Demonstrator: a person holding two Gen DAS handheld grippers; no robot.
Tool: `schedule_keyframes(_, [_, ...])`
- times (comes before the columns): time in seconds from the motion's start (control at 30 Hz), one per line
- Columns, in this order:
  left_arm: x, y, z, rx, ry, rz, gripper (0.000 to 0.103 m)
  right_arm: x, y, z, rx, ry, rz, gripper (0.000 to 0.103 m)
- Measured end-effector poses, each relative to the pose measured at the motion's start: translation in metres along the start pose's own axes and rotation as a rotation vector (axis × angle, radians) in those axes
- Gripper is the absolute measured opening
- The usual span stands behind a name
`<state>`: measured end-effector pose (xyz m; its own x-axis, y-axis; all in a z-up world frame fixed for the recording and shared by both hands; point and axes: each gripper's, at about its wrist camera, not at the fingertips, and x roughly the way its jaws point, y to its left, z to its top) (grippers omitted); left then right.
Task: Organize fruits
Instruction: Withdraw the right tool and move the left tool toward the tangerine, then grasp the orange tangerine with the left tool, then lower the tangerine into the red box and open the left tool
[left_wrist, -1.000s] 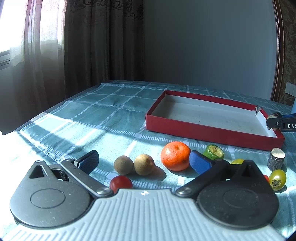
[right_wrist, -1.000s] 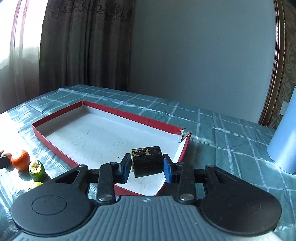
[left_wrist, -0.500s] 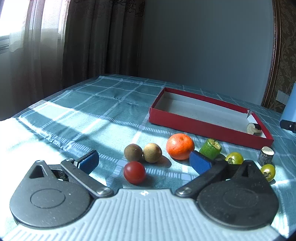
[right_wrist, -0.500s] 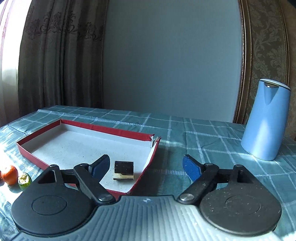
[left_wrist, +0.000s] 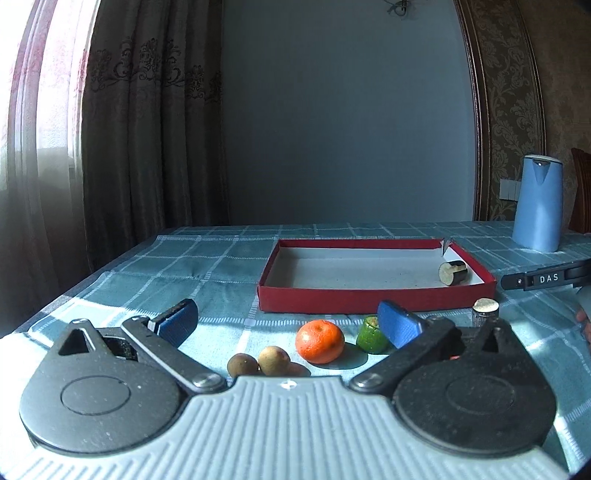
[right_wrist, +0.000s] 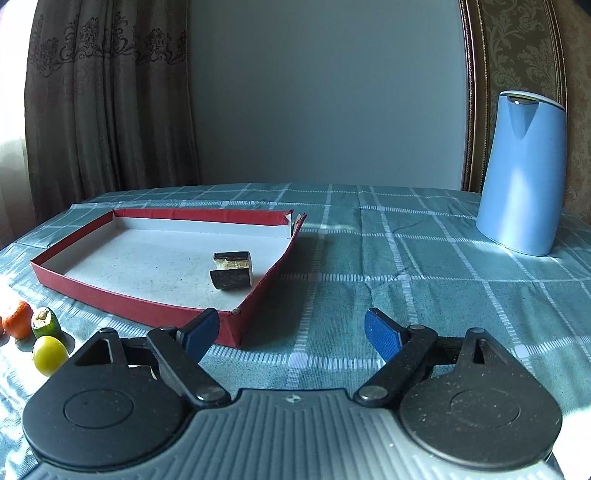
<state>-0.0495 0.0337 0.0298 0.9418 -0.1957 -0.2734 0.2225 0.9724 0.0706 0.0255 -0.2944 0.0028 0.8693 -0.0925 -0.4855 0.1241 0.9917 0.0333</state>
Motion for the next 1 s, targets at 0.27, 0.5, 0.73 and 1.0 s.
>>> schedule_keyframes(0.27, [0.061, -0.027, 0.002, 0.204, 0.163, -0.088, 0.067, 0.005, -0.008, -0.001, 0.052, 0.034, 0.007, 0.086])
schedule_keyframes(0.5, [0.089, -0.022, -0.011, 0.210, 0.273, -0.120, 0.049, 0.007, -0.006, -0.001, 0.043, 0.045, 0.010, 0.086])
schedule_keyframes(0.73, [0.096, -0.028, -0.013, 0.242, 0.298, -0.130, 0.044, 0.009, -0.008, -0.001, 0.052, 0.054, 0.011, 0.086])
schedule_keyframes(1.0, [0.083, -0.029, -0.008, 0.212, 0.252, -0.105, 0.040, 0.010, -0.008, -0.002, 0.054, 0.058, 0.012, 0.086])
